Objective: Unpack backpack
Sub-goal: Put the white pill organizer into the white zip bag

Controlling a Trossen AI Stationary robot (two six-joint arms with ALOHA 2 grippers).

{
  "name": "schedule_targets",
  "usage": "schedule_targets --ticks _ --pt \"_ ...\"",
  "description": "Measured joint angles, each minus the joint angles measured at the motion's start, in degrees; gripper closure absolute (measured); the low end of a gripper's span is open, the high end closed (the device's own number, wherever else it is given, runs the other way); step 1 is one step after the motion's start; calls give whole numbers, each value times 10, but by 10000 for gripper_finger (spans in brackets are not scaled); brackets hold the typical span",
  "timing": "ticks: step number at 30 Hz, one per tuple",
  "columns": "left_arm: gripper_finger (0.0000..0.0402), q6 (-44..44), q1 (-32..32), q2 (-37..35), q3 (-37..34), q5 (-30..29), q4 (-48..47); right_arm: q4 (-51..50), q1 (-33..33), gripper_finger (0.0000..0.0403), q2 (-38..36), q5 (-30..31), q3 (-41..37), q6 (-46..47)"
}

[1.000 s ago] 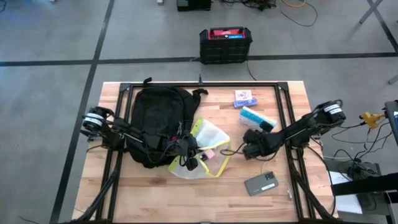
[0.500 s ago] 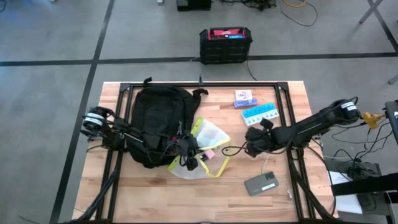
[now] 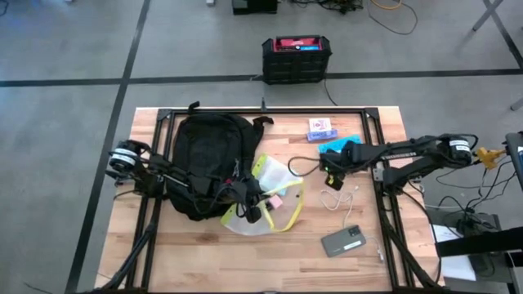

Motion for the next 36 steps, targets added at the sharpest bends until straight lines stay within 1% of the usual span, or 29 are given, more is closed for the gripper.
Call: schedule_targets --ticks 2,4,6,8,10,12,15,18,21,23,25,28,32,34,36 --pt "402 9 1 0 0 -2 1 -6 -15 244 3 -1 32 -8" --pt "402 18 2 0 0 -2 2 -25 -38 241 3 20 62 -15" --pt "402 20 3 0 0 -2 5 -50 -67 246 3 54 78 -20" --pt "402 20 3 0 0 -3 6 -69 -106 257 6 61 82 -19" --pt "402 20 3 0 0 -3 6 -86 -147 271 15 42 78 -3" --pt "402 19 3 0 0 -3 6 -90 -180 287 31 7 68 3" --pt "402 19 3 0 0 -3 6 -77 -194 311 63 -30 62 24" --pt "402 18 3 0 0 -3 11 -45 -178 335 96 -66 65 51" --pt "402 18 3 0 0 -3 16 30 -142 358 113 -157 89 73" --pt "402 18 3 1 0 -3 21 56 -108 371 117 -177 112 73" --pt "402 18 4 1 1 -4 21 41 -83 384 116 -162 141 62" --pt "402 18 4 2 3 -9 26 37 -65 398 102 -117 177 25" --pt "402 23 6 2 3 -37 26 38 -29 400 91 -104 184 -100" --pt "402 22 7 2 3 -43 25 43 -7 394 85 -70 175 -177" --pt "402 17 7 2 3 -43 15 62 9 387 87 -29 154 -234"
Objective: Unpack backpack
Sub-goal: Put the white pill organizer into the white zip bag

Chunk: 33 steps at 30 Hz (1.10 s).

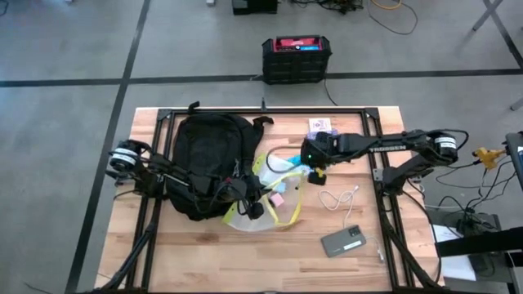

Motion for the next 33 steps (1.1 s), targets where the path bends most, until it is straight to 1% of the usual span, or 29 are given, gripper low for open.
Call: schedule_targets --ticks 3,8,13,15,18,21,25,26,27,29,31,33 --pt "401 -1 -8 0 0 17 -6 45 8 374 11 16 -36 -15" --pt "388 3 -37 -14 1 26 -8 89 11 357 35 13 -72 33" --pt "348 53 -50 -51 10 26 -14 118 41 354 39 -57 -70 106" --pt "324 77 -50 -69 18 26 -14 125 55 358 34 -69 -70 123" --pt "282 115 -49 -96 32 27 -15 120 74 367 15 -50 -71 148" --pt "239 135 -48 -108 48 32 -22 119 85 376 -12 -30 -71 164" --pt "187 140 -46 -111 62 78 -37 105 94 384 -42 -27 -71 163" --pt "176 142 -45 -111 63 79 -38 104 94 384 -49 -27 -71 162" --pt "167 143 -42 -108 65 78 -38 104 94 384 -54 -27 -72 161" --pt "155 143 -27 -97 69 56 -31 103 96 384 -59 -24 -76 158" --pt "152 142 4 -79 71 41 -32 104 97 385 -60 -7 -79 158" --pt "154 135 41 -48 82 57 -19 104 97 384 -56 17 -86 166"
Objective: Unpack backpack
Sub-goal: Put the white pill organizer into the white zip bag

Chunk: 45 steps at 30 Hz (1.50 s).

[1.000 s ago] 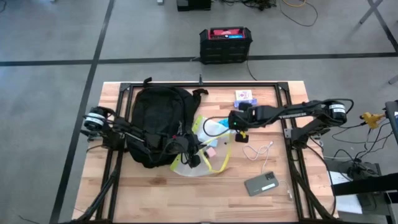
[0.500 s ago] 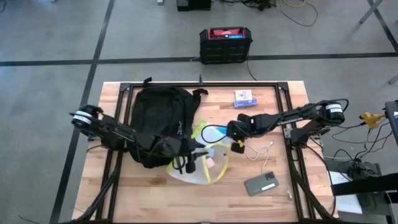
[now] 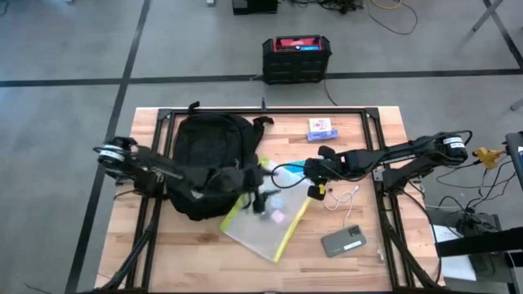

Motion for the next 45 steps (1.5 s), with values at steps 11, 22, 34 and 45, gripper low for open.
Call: schedule_targets --ticks 11,22,34,45 --pt "204 16 99 215 162 151 -46 -72 3 385 -11 59 -18 103" --pt "236 83 149 283 234 153 -118 -59 39 384 -32 73 -18 8" --pt "240 85 203 277 220 189 -136 13 8 282 -52 166 -36 -83" --pt "240 74 147 255 218 227 -202 119 -64 231 8 43 -64 -126"
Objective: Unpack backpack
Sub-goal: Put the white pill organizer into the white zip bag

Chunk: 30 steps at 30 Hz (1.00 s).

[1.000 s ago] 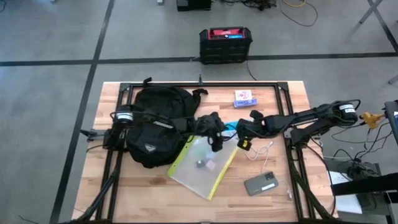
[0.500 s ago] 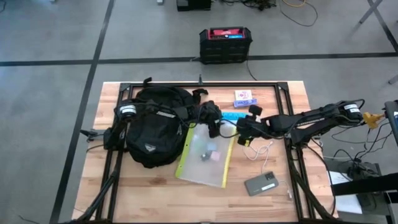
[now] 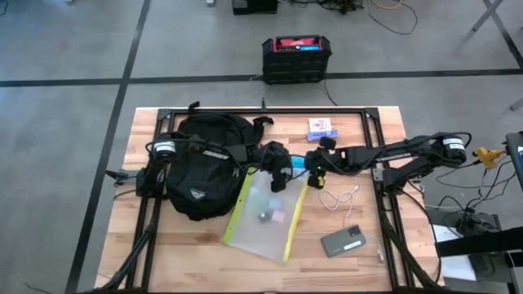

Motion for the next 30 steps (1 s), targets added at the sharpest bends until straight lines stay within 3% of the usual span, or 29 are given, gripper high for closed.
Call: schedule_targets --ticks 4,10,17,23,30 --pt "234 1 -21 -11 -2 -4 -7 26 14 224 13 -74 0 -33" --pt "231 44 -19 -60 -2 -27 8 24 9 227 15 -60 -3 -27" --pt "242 57 -1 -59 -2 -39 20 21 -38 227 17 -37 -6 -73" --pt "241 57 -1 -58 -3 -38 -4 36 -68 234 20 -203 -6 -57" --pt "234 61 -1 -58 -3 -32 3 47 -77 239 47 -174 -5 -79"
